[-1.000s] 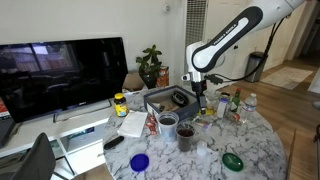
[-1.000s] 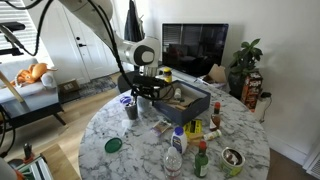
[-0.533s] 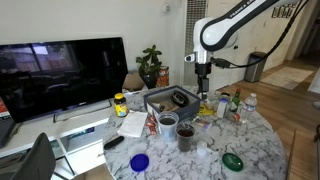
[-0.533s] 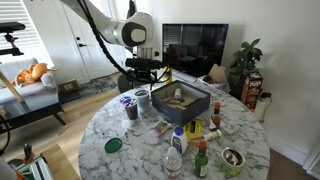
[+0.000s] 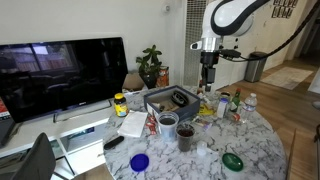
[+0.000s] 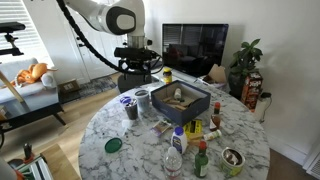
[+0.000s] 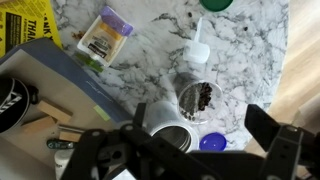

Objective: Pick up the clear measuring spoon and scoop some of the substance in the clear cup, pour out the substance into the silver cup and put the clear measuring spoon back on the table

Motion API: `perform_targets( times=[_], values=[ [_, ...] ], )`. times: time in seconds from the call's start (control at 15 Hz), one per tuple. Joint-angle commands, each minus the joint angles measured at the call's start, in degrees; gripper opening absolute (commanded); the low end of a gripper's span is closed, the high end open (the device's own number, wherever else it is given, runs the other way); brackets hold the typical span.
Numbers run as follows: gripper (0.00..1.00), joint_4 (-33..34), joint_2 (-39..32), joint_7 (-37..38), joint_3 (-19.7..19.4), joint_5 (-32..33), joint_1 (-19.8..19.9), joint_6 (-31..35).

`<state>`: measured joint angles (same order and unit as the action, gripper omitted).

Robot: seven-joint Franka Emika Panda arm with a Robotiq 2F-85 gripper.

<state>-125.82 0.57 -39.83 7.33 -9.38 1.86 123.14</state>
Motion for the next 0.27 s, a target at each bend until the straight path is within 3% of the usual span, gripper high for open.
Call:
perform_targets(
  times=[0.0,0.2],
  values=[
    [1.0,-0.2,0.2,0.1,-1.8,0.0,-1.8,-0.2],
    [1.0,-0.4,0.2,0.0,-1.9,-0.1,-1.8,-0.2]
  ],
)
